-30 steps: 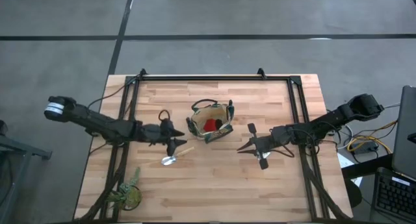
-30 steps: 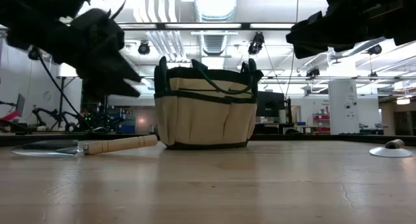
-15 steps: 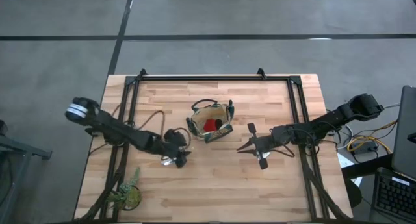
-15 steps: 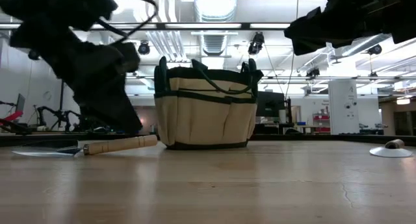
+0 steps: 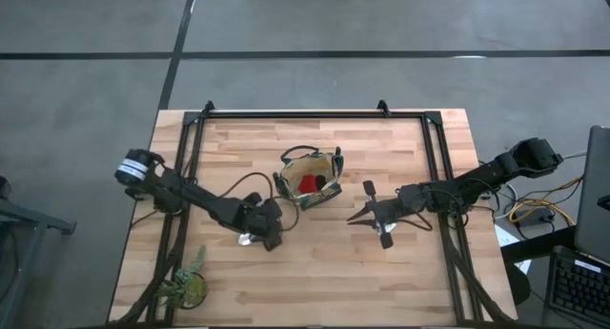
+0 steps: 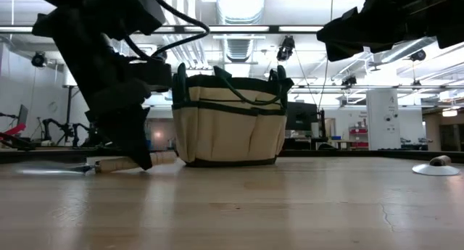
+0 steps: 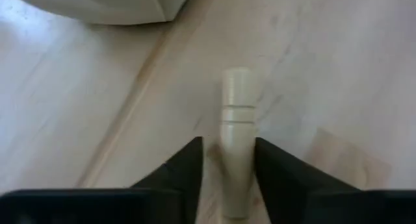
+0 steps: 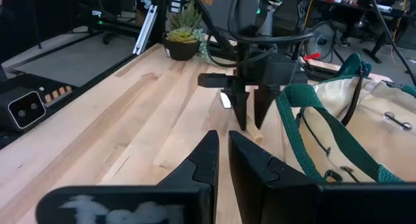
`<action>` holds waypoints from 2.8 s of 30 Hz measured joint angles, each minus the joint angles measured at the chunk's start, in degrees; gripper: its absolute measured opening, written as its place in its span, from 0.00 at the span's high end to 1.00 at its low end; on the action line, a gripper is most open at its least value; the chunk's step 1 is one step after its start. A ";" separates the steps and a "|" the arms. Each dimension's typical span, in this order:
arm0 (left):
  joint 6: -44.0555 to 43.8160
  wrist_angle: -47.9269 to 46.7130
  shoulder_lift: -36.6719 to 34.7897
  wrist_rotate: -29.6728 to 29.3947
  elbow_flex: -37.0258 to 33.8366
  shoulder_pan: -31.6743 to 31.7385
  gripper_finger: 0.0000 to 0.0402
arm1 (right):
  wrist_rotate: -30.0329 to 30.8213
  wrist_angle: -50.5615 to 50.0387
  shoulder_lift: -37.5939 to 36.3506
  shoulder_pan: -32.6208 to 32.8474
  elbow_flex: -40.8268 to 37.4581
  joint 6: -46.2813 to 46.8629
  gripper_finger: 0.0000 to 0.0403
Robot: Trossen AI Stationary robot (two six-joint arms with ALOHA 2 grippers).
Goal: Pick & Place Garden tools in Gardening bag
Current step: Put the left brown trowel into the gardening bag
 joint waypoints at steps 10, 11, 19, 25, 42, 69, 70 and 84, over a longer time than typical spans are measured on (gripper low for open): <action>0.72 6.83 -1.28 -2.77 0.15 -2.59 0.84 | -0.66 0.04 0.00 0.18 -0.19 2.06 0.93; 1.39 8.66 -1.57 -3.22 0.12 -2.95 0.84 | -0.79 0.04 0.00 0.20 -0.19 2.28 0.93; 10.03 29.65 -1.86 -9.47 0.12 -6.07 0.84 | -3.27 0.77 0.00 0.29 -0.19 2.50 0.93; 15.60 47.32 -1.86 -20.31 0.08 -7.55 0.83 | -5.08 0.97 0.00 0.44 -0.21 0.81 0.93; 26.30 71.23 -1.83 -24.09 2.35 -7.47 0.82 | -0.76 1.15 0.02 7.39 1.58 -10.49 0.93; 12.69 58.87 -1.83 -31.33 5.96 -4.63 0.82 | 27.69 -22.44 21.79 15.93 31.05 -46.17 0.72; 12.25 58.57 -1.83 -31.29 5.96 -4.63 0.82 | 29.77 -22.71 23.23 15.94 32.07 -47.18 0.71; 9.64 55.54 -1.82 -31.59 5.94 -4.68 0.82 | 44.31 -24.14 36.28 18.21 42.57 -60.82 0.73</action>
